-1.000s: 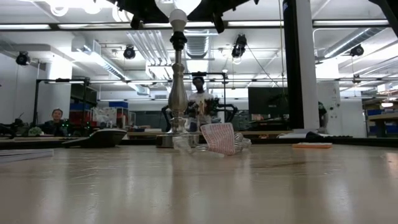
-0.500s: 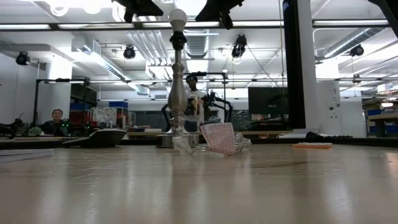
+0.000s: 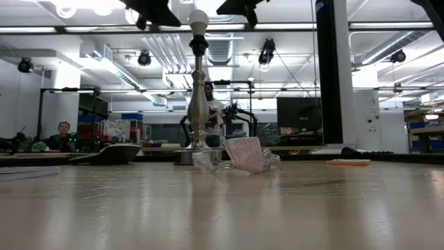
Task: Screw lightbulb
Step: Insert the lightbulb into the lamp
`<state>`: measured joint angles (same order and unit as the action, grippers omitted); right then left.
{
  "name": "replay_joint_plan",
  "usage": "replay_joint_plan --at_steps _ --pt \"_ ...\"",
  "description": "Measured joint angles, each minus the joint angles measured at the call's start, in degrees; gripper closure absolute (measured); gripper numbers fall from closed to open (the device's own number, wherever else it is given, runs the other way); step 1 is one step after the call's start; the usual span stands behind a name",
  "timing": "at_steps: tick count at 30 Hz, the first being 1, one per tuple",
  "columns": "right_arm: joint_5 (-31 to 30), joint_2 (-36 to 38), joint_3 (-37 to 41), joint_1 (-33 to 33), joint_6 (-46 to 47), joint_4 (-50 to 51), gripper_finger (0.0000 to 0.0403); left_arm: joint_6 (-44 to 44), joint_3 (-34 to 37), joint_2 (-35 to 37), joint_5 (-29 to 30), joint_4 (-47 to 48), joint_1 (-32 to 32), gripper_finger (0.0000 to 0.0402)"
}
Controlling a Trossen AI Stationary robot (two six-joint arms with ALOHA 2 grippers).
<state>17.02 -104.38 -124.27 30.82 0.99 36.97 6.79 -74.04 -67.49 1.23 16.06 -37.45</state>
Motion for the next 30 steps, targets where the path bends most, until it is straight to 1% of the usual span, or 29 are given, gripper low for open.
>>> replay_joint_plan --at_steps 2,7,10,12,16,21,25,28,30 --pt "-0.04 -0.23 0.00 -0.22 0.23 0.35 0.0403 -0.73 -0.03 -0.96 0.00 1.43 -0.39 0.0401" --pt "-0.64 -0.74 0.86 -0.18 0.94 2.67 0.0403 -1.53 0.04 -3.55 -1.02 9.71 -1.15 0.0401" --pt "-2.90 -0.74 1.60 -0.12 0.90 3.77 0.0403 -1.65 0.92 -4.27 -5.22 10.74 -1.29 0.0401" --pt "-3.32 -0.74 1.68 -0.05 0.63 4.30 0.0403 -2.51 2.29 -4.28 -7.30 10.05 -1.24 0.0401" --pt "-3.43 -0.52 1.68 -0.05 0.42 4.28 0.0403 -5.30 6.69 -3.78 -9.78 5.27 -1.29 0.0401" --pt "-3.10 -0.56 1.68 -0.05 0.41 4.77 0.0403 -9.87 10.63 -3.04 -11.30 -1.31 -1.20 0.0401" --pt "-2.89 -0.52 1.68 -0.05 -0.58 4.55 0.0403 -11.49 10.91 -1.70 -11.31 -3.43 -1.20 0.0401" --pt "-2.87 -0.13 1.68 -0.05 -1.70 3.66 0.0403 -11.03 9.39 -0.52 -11.29 -3.57 -1.18 0.0401" --pt "-0.68 0.07 1.68 -0.05 -1.80 2.14 0.0403 -10.16 7.83 0.17 -10.88 -3.64 -1.19 0.0401"
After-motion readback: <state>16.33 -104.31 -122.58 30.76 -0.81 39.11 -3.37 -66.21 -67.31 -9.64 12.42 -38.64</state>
